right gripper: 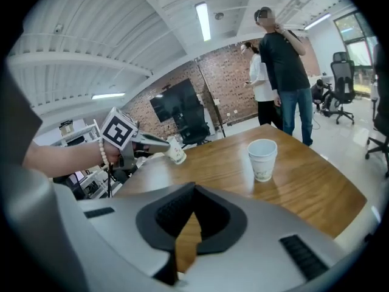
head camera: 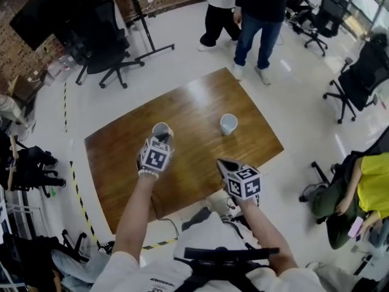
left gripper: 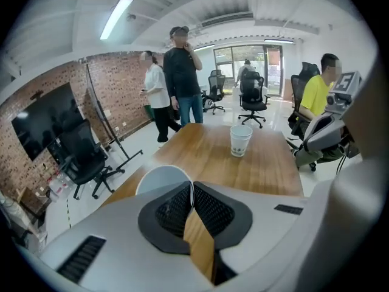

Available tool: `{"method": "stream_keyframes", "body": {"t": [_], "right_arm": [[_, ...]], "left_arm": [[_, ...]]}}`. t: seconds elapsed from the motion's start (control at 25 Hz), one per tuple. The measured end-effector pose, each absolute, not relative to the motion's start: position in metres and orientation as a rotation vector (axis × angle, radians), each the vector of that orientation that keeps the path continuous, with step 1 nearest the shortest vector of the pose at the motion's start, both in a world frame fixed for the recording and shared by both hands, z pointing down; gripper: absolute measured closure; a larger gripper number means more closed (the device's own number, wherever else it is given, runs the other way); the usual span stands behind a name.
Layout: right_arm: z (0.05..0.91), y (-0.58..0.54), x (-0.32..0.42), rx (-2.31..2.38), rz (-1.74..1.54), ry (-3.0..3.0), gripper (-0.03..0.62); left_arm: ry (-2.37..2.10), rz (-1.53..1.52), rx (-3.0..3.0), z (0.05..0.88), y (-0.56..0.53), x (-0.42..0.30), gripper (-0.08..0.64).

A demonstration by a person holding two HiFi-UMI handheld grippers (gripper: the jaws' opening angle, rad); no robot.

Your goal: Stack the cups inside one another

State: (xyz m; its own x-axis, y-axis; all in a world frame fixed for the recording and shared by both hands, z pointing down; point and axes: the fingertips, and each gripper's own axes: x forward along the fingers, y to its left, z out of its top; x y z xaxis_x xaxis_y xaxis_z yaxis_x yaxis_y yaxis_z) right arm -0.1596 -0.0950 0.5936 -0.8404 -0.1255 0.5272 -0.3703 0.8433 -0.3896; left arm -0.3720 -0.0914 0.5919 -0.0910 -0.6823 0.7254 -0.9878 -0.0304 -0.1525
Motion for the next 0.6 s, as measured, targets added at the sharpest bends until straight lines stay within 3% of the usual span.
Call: {"method": "stream_keyframes", "body": {"t": [0.6], "right_arm": [[0.585, -0.145, -0.063, 0.622, 0.743, -2.528, 0.591]], "left_arm": [[-1.622, 1.018, 2.054, 0.560, -0.206, -0.245, 0.545]]}}
